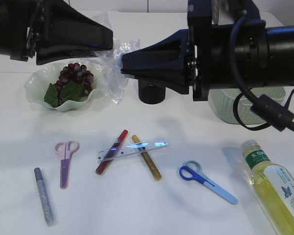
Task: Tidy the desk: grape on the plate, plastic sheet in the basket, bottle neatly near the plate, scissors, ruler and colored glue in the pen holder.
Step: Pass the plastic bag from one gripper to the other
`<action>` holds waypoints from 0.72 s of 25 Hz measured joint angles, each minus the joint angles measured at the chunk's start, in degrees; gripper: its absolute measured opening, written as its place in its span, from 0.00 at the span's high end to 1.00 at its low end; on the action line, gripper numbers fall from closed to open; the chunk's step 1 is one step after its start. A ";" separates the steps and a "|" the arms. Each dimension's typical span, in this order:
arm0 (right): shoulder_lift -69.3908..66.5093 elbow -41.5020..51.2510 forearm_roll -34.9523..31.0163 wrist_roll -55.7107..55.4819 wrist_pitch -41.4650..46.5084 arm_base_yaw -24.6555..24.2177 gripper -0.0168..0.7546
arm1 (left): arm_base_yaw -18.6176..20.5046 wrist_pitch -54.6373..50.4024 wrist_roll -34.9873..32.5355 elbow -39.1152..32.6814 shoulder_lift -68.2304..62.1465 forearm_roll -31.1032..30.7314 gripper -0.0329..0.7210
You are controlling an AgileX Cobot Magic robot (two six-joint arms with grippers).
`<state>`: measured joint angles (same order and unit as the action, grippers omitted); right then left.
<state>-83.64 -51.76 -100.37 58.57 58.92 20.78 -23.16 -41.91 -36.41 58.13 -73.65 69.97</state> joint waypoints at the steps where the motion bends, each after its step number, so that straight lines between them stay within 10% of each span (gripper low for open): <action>1: 0.00 0.00 0.00 0.00 0.12 0.11 0.96 | 0.00 0.02 0.00 0.00 0.00 -0.12 0.71; 7: 0.00 0.00 -0.52 0.00 0.54 0.11 0.96 | 0.00 1.66 0.00 0.00 0.00 -0.34 0.14; 18: 0.00 0.00 -0.74 0.12 0.54 0.11 0.96 | 6.09 7.73 -0.12 0.00 0.33 3.03 0.10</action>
<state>-83.64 -51.76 -101.11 58.69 59.46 20.89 -17.06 -34.19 -36.53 58.13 -73.32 72.99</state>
